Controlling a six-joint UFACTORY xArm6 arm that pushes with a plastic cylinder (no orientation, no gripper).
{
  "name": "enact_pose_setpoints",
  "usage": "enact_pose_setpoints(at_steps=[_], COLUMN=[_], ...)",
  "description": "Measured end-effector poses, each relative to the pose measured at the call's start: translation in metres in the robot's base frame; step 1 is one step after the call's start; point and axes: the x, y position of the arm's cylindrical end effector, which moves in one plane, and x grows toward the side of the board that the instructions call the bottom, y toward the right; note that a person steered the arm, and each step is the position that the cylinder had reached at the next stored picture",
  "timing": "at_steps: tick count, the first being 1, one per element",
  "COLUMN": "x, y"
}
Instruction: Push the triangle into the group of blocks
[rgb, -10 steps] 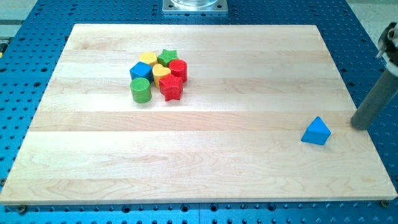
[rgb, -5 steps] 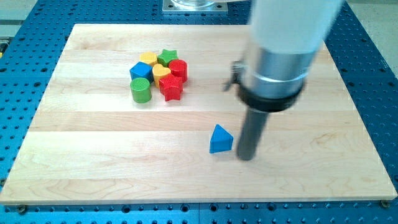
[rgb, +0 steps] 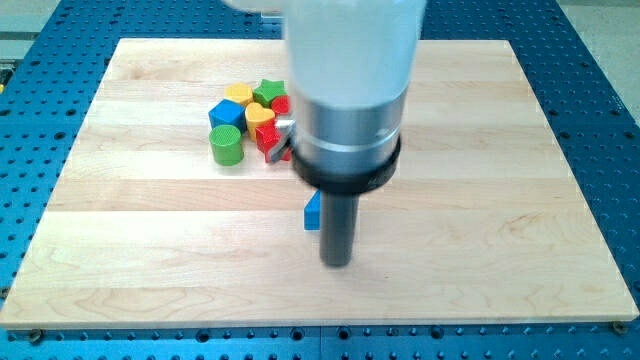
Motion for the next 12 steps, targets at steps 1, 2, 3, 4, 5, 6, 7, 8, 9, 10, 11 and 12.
enact_pose_setpoints(at_steps=[1,2,3,4,5,6,7,8,9,10,11,12], x=[-0.033,-0.058,-0.041,-0.051,-0.074,-0.057,-0.069,-0.073,-0.073,-0.073,-0.073,-0.080], y=[0.000,-0.020,-0.067,-0.083,-0.113,-0.158,-0.194,-0.193,-0.158,-0.125,-0.110,-0.110])
